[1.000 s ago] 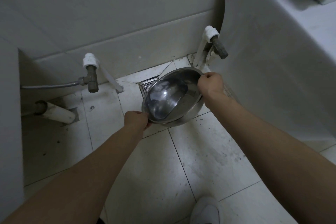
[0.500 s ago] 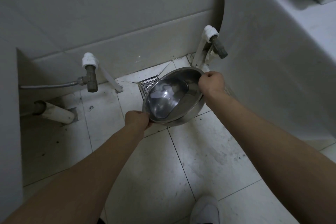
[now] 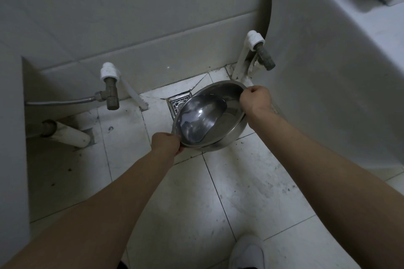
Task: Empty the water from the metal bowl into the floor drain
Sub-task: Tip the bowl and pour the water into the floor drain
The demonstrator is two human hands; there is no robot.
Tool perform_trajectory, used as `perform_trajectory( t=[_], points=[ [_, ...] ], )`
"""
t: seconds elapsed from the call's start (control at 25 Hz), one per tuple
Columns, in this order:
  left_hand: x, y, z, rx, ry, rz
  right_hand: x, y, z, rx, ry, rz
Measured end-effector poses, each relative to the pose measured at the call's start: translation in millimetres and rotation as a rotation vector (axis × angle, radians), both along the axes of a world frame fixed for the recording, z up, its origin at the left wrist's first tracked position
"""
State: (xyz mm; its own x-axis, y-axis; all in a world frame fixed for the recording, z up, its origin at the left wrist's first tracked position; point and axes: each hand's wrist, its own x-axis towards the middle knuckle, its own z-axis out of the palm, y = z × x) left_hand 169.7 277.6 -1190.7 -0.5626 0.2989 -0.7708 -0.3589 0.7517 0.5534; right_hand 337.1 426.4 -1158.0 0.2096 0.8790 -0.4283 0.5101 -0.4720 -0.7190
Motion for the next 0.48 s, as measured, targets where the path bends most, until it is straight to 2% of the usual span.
perform_trajectory(
  t=[0.48],
  points=[
    [-2.0, -1.6, 5.0, -0.002, -0.027, -0.009, -3.3, -0.8, 5.1, -0.004, 0.005, 0.007]
  ],
)
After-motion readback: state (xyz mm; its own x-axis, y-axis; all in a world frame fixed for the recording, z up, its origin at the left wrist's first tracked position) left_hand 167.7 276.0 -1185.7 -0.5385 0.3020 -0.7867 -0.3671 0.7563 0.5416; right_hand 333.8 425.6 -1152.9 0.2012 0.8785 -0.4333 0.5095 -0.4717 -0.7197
